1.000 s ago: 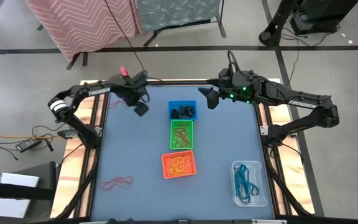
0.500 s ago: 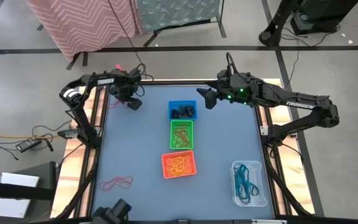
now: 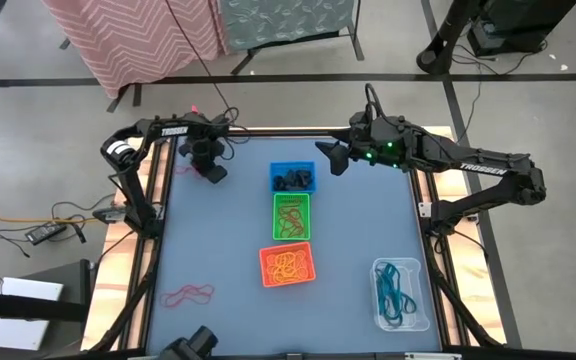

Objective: Sort rubber bands into baskets
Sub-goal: Put the red rubber band into the green bin

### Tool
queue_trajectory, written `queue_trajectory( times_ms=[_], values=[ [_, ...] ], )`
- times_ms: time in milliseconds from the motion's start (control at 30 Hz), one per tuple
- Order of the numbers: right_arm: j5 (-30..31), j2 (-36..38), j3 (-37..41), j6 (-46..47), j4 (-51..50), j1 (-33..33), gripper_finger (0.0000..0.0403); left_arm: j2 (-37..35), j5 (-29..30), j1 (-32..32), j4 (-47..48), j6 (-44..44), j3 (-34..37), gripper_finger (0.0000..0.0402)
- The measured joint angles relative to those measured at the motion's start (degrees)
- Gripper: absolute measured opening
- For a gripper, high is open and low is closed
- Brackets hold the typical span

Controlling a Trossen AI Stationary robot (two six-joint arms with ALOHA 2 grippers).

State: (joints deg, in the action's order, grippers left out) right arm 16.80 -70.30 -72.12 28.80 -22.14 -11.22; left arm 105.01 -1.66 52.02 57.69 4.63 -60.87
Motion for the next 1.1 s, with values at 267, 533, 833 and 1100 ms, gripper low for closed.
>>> queue_trajectory(
  times_ms=[267,533,833,1100],
  values=[
    [0.0,0.0,0.0,-0.3,0.0,0.0,0.0311,-3.3,-7.7,-6.8,-0.9,0.7,-5.4,0.0002],
    [0.0,0.0,-0.1,-0.5,0.4,-0.2,0.0311,-11.7,-13.4,-15.0,-3.2,1.2,-15.2,0.0001],
    [0.0,0.0,-0.1,-1.6,0.5,-2.2,0.0311,-12.0,-14.8,-38.7,-25.4,-8.3,-17.6,0.0001],
    [0.0,0.0,-0.1,-5.3,0.3,-3.0,0.0311,-10.0,-7.2,-48.9,-37.9,-17.2,-17.7,0.0000]
  ],
)
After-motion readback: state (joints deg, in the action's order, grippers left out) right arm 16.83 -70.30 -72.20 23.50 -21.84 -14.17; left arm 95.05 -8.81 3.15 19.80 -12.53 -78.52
